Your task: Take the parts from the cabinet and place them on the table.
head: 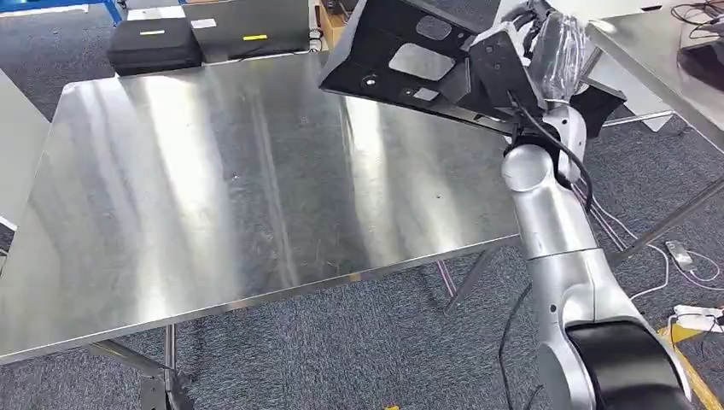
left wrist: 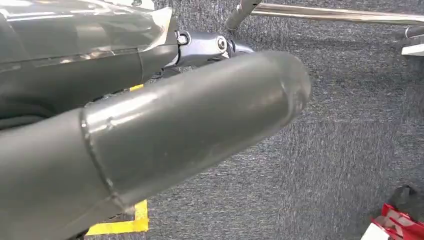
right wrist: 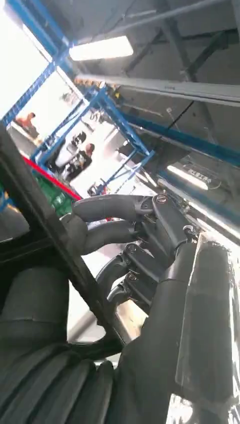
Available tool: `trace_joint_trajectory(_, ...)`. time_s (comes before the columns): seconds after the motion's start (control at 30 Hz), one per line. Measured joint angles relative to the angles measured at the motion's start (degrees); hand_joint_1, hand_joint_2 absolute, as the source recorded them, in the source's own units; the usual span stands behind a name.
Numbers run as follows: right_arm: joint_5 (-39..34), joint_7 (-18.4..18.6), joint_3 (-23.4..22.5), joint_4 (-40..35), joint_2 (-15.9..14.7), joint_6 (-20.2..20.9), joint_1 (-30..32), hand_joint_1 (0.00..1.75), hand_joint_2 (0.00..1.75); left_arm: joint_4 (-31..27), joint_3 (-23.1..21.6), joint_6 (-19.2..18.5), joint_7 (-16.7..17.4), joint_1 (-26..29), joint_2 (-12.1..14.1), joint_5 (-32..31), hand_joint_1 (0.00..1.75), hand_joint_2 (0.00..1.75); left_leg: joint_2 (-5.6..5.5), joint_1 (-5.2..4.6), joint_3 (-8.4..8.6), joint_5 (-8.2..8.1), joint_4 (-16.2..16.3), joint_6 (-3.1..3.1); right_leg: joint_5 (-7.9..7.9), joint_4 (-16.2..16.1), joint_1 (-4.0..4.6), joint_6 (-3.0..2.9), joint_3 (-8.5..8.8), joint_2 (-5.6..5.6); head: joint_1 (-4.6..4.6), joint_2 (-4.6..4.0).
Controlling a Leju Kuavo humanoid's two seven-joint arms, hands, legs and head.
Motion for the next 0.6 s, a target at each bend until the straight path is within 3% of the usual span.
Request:
trace_joint_trajectory(0.23,9.8,1.2,-0.1,10.8,2.4,-5.4,-1.0,1.75,1.75,-1.4,0.2,0.1,0.0,0.2,0.3,1.9,0.0,0.0,0.15,0.26,0.02,0.17,-0.4,0.11,0.11,-0.2,0.0,0.11,0.04,0.05,-0.07,0.0)
trace_joint_trajectory(0.27,11.0,1.7,-0.1,12.4,2.9,-5.9,-1.1,1.75,1.75,-1.7,0.2,0.0,0.0,0.3,0.3,2.3,0.0,0.0,0.26,0.33,0.06,0.39,-0.8,0.24,0.39,-0.6,0.03,0.51,0.09,0.07,-0.02,0.0)
trace_joint_trajectory(0.6,23.2,9.0,1.0,26.3,7.0,-8.1,0.8,1.75,1.75,-5.4,0.1,0.8,-0.1,3.0,0.1,5.6,0.0,0.0,-0.3,0.53,0.26,0.36,-1.2,-0.12,0.39,-0.3,0.13,0.54,0.15,0.07,0.04,0.0)
